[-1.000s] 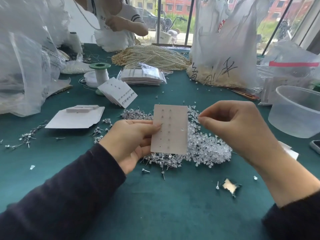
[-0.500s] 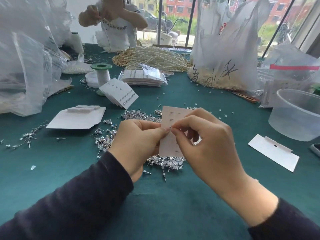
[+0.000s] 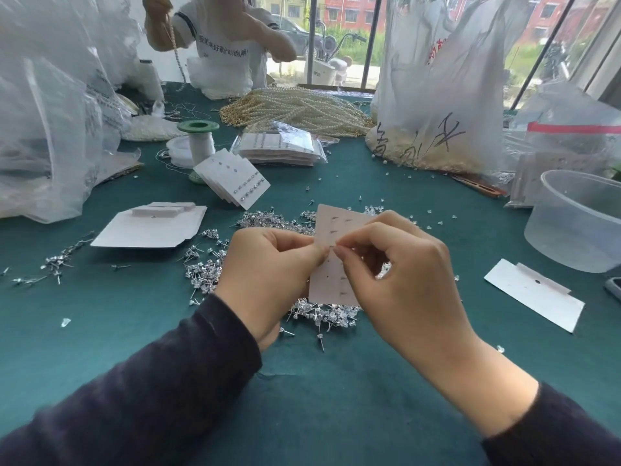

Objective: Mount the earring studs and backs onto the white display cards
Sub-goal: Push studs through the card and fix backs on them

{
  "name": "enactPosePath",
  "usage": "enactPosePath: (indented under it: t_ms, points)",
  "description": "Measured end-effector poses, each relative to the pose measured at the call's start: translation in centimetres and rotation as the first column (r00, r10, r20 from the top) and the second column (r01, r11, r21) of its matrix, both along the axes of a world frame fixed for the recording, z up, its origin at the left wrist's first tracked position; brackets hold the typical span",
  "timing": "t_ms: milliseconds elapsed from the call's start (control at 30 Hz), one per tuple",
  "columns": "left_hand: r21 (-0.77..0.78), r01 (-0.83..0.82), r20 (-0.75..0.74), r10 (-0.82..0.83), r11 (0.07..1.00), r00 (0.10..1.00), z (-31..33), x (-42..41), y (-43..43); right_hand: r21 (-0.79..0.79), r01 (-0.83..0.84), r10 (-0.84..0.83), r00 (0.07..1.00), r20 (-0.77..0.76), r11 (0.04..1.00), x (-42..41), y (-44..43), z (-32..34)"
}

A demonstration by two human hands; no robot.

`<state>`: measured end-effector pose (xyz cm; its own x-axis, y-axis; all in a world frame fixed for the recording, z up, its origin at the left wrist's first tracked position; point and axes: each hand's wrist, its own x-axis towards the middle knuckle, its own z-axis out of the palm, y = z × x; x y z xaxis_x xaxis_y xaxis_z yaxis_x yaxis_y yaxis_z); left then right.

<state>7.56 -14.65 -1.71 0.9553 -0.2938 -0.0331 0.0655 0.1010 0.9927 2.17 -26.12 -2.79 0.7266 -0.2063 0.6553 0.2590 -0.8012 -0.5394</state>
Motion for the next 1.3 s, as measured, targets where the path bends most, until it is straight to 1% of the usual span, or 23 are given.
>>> enactPosePath:
  t_ms: [133, 300, 433, 533, 600, 667, 767, 800, 967, 1067, 1200, 1300]
  points:
    - [0.043, -0.013, 0.047, 0.011, 0.999, 0.999, -0.12, 0.08, -0.04, 0.029, -0.008, 0.008, 1.000, 0.009, 1.000, 0.11, -0.06, -0.11]
    - [0.105, -0.064, 0.175, 0.045, 0.992, 0.984, -0.18, -0.17, -0.06, -0.028, 0.012, -0.011, 0.999, 0.050, 1.000, 0.11, 0.29, -0.47]
    - [0.105, -0.054, 0.199, 0.032, 0.993, 0.979, -0.08, -0.28, 0.08, -0.038, 0.009, -0.006, 0.996, 0.085, 0.999, 0.12, 0.44, -0.62]
    - [0.102, -0.015, 0.209, -0.007, 0.995, 0.978, 0.04, -0.32, 0.27, -0.037, -0.008, 0.013, 0.993, 0.118, 0.999, 0.08, 0.41, -0.75]
    - [0.091, 0.018, 0.184, -0.035, 0.996, 0.982, 0.08, -0.31, 0.42, -0.047, -0.016, 0.021, 0.992, 0.124, 0.999, 0.10, 0.42, -0.85]
    - [0.057, 0.055, 0.121, -0.062, 0.997, 0.991, 0.24, -0.20, 0.46, -0.046, -0.009, 0.015, 0.992, 0.123, 0.999, 0.23, 0.30, -0.82]
    - [-0.045, 0.081, 0.004, -0.081, 0.996, 0.997, 0.52, -0.15, 0.29, -0.028, 0.015, -0.012, 0.994, 0.111, 1.000, 0.35, 0.11, -0.66]
    - [-0.067, 0.077, -0.014, -0.078, 0.995, 0.997, 0.55, -0.16, 0.19, -0.016, 0.019, -0.017, 0.994, 0.111, 1.000, 0.35, 0.04, -0.61]
    - [-0.051, 0.057, 0.021, -0.056, 0.997, 0.998, 0.27, -0.22, -0.05, 0.076, -0.009, 0.002, 0.995, 0.099, 0.997, 0.24, -0.02, -0.53]
    - [-0.044, 0.049, 0.031, -0.047, 0.998, 0.998, 0.12, -0.15, -0.04, 0.081, -0.018, 0.010, 0.995, 0.104, 0.997, 0.27, 0.12, -0.51]
    - [0.013, 0.015, 0.103, -0.016, 1.000, 0.995, -0.04, -0.25, -0.11, 0.067, -0.005, -0.004, 0.991, 0.134, 0.998, 0.32, 0.26, -0.77]
    - [-0.008, 0.044, 0.079, -0.043, 0.999, 0.996, 0.13, -0.29, 0.13, 0.062, -0.008, -0.002, 0.989, 0.148, 0.998, 0.24, 0.36, -0.98]
